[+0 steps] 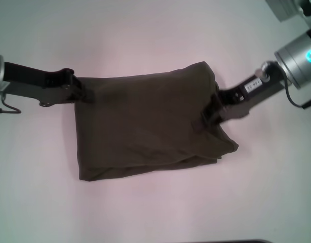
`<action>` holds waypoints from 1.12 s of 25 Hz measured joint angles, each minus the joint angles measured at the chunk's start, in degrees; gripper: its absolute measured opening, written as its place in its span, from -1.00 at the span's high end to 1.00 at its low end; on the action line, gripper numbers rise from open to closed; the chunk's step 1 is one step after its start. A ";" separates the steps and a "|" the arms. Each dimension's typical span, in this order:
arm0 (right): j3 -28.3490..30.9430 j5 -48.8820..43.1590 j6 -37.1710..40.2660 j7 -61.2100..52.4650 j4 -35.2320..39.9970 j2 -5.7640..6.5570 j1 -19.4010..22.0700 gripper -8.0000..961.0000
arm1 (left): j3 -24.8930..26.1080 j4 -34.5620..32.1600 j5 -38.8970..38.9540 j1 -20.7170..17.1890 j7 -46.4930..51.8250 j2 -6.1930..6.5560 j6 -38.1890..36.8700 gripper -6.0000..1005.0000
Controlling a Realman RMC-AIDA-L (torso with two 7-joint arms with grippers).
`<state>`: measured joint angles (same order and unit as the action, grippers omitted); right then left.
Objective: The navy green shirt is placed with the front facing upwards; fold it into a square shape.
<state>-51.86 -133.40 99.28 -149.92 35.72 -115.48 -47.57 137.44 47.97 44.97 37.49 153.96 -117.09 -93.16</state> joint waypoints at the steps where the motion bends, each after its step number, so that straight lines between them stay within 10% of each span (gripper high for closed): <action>1: -0.04 -0.24 0.60 -0.10 -0.01 -0.01 0.13 0.98 | 0.28 0.00 0.00 -0.09 -0.04 0.09 0.00 0.97; 28: -3.36 0.30 -7.71 -0.97 -1.46 -3.88 0.17 0.98 | 1.06 0.13 0.03 -0.86 -1.52 -1.36 -0.65 0.97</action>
<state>-55.23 -133.10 91.58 -150.89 34.27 -119.36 -47.40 138.50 48.10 45.00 36.63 152.44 -118.45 -93.81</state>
